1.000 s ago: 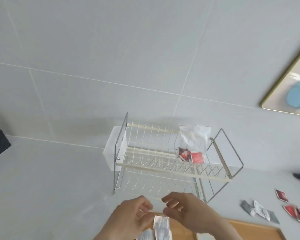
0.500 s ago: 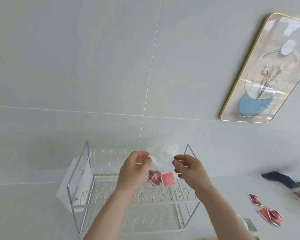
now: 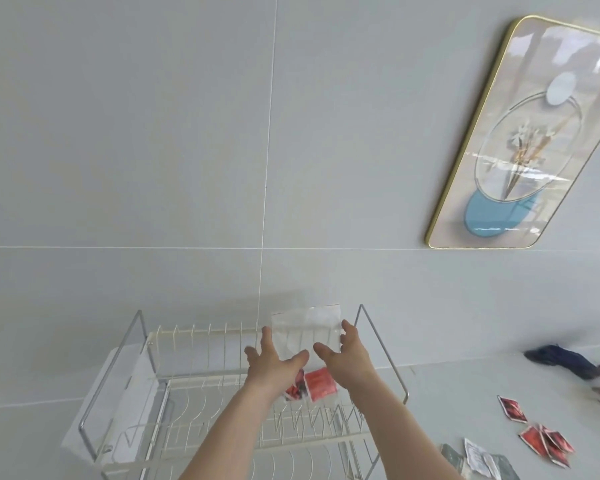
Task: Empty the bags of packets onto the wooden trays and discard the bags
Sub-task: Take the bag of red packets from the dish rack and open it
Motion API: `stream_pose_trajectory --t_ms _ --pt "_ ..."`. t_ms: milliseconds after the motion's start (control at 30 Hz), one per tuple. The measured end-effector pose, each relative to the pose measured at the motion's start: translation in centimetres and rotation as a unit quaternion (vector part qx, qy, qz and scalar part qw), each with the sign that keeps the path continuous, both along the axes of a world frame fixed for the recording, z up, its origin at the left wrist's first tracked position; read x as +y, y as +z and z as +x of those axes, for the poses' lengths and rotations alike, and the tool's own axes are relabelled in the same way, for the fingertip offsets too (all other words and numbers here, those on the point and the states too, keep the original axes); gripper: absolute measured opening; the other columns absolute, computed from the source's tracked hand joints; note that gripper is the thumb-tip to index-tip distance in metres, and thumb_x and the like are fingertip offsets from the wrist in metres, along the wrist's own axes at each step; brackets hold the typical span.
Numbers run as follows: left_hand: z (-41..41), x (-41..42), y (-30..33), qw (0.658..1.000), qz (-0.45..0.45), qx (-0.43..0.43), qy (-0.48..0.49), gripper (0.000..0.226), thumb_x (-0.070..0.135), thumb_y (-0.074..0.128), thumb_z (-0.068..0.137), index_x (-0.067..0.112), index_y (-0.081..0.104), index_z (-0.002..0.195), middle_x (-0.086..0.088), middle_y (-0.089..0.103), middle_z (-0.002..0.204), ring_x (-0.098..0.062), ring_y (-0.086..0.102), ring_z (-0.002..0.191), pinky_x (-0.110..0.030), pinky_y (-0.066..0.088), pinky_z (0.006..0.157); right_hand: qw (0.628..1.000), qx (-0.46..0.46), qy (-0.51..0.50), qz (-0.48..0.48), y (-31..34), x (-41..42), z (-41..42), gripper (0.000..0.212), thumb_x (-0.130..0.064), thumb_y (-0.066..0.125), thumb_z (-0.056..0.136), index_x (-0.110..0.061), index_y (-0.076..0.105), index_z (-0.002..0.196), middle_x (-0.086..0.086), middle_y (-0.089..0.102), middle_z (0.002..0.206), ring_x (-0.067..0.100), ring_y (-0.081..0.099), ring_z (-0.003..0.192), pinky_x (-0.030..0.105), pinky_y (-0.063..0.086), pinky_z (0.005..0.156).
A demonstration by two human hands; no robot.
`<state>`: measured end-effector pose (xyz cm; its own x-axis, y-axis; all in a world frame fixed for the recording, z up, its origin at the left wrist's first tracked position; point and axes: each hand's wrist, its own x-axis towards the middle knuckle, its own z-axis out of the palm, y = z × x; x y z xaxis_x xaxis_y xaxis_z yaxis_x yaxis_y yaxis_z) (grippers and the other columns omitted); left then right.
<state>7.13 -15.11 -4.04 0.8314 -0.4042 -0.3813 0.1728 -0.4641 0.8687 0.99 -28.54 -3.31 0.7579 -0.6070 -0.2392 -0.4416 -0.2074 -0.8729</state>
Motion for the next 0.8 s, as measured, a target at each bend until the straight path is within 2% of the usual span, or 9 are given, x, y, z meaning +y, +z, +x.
stream_pose_trajectory --t_ms 67,167,233,300,333,400,500,667,800 --pt "-0.1 -0.3 -0.5 1.000 0.019 0.006 0.005 0.099 0.051 0.063 0.088 0.030 -0.002 0.159 -0.014 -0.009 0.168 -0.035 0.012 0.155 -0.048 0.025 0.121 0.999 -0.008 -0.036 -0.003 -0.3 -0.1 0.1 0.073 -0.027 0.068 0.093 -0.021 0.029 0.154 0.010 0.043 0.155 0.028 0.045 0.141 0.044 0.043 0.111" --pt "0.0 0.0 -0.6 0.999 0.000 -0.029 0.041 0.086 0.045 0.065 0.088 0.027 0.018 0.158 -0.011 0.022 0.163 -0.031 0.034 0.146 -0.043 0.037 0.114 0.998 -0.002 -0.067 -0.021 -0.4 -0.3 0.1 0.051 -0.028 0.068 0.092 -0.019 0.050 0.139 0.007 0.064 0.125 0.024 0.064 0.109 0.039 0.053 0.091" --pt "-0.1 0.4 -0.4 0.997 -0.018 -0.048 0.064 0.075 0.041 0.065 0.089 0.024 0.032 0.154 -0.006 0.037 0.159 -0.027 0.042 0.143 -0.041 0.040 0.113 0.997 -0.016 -0.073 -0.033 -0.3 -0.1 0.0 0.032 -0.026 0.068 0.091 -0.017 0.061 0.121 0.000 0.069 0.099 0.016 0.065 0.083 0.034 0.053 0.075" --pt "-0.6 0.6 0.3 0.996 -0.036 -0.052 0.061 0.064 0.038 0.066 0.088 0.025 0.043 0.147 -0.005 0.047 0.153 -0.023 0.048 0.139 -0.040 0.042 0.112 0.995 -0.038 -0.083 -0.049 -0.2 0.3 -0.2 0.013 -0.022 0.066 0.092 -0.017 0.068 0.103 0.000 0.072 0.086 0.016 0.065 0.072 0.038 0.058 0.072" --pt "-0.9 0.6 0.7 0.995 -0.046 -0.059 0.060 0.056 0.037 0.067 0.088 0.027 0.051 0.140 -0.004 0.054 0.147 -0.021 0.053 0.133 -0.040 0.045 0.109 0.994 -0.055 -0.086 -0.044 0.0 0.5 -0.4 0.006 -0.019 0.064 0.092 -0.017 0.068 0.096 0.002 0.074 0.084 0.019 0.066 0.071 0.040 0.059 0.073" --pt "-1.4 0.9 1.6 0.990 -0.067 -0.093 0.080 0.032 0.033 0.069 0.087 0.028 0.062 0.118 0.004 0.065 0.131 -0.015 0.061 0.119 -0.039 0.049 0.103 0.992 -0.091 -0.082 -0.025 1.0 1.0 -0.8 0.009 -0.016 0.061 0.093 -0.018 0.068 0.088 0.006 0.075 0.083 0.025 0.070 0.074 0.037 0.056 0.065" --pt "-2.0 2.2 3.7 0.976 -0.092 -0.158 0.120 0.019 0.038 0.071 0.085 0.027 0.060 0.095 0.010 0.069 0.110 -0.012 0.064 0.111 -0.038 0.051 0.095 0.988 -0.147 -0.053 -0.010 3.6 1.6 -1.9 0.008 -0.015 0.062 0.093 -0.016 0.068 0.087 0.004 0.074 0.077 0.030 0.075 0.081 0.032 0.052 0.065" --pt "-3.3 5.4 8.8 0.942 -0.224 -0.218 0.120 0.019 0.037 0.068 0.091 0.032 0.060 0.107 0.015 0.070 0.105 0.004 0.067 0.094 -0.018 0.047 0.077 0.971 -0.240 -0.009 0.002 8.9 3.0 -5.1 0.005 -0.010 0.065 0.094 -0.011 0.070 0.093 0.019 0.074 0.087 0.028 0.077 0.076 0.040 0.060 0.077" --pt "-4.4 7.8 11.5 0.935 -0.252 -0.241 0.057 0.015 0.041 0.065 0.094 0.028 0.070 0.101 0.004 0.077 0.093 -0.011 0.074 0.091 -0.030 0.054 0.086 0.963 -0.268 0.007 0.011 11.2 5.0 -8.8 0.007 -0.009 0.066 0.095 -0.012 0.071 0.094 0.007 0.072 0.078 0.025 0.075 0.067 0.044 0.059 0.080"
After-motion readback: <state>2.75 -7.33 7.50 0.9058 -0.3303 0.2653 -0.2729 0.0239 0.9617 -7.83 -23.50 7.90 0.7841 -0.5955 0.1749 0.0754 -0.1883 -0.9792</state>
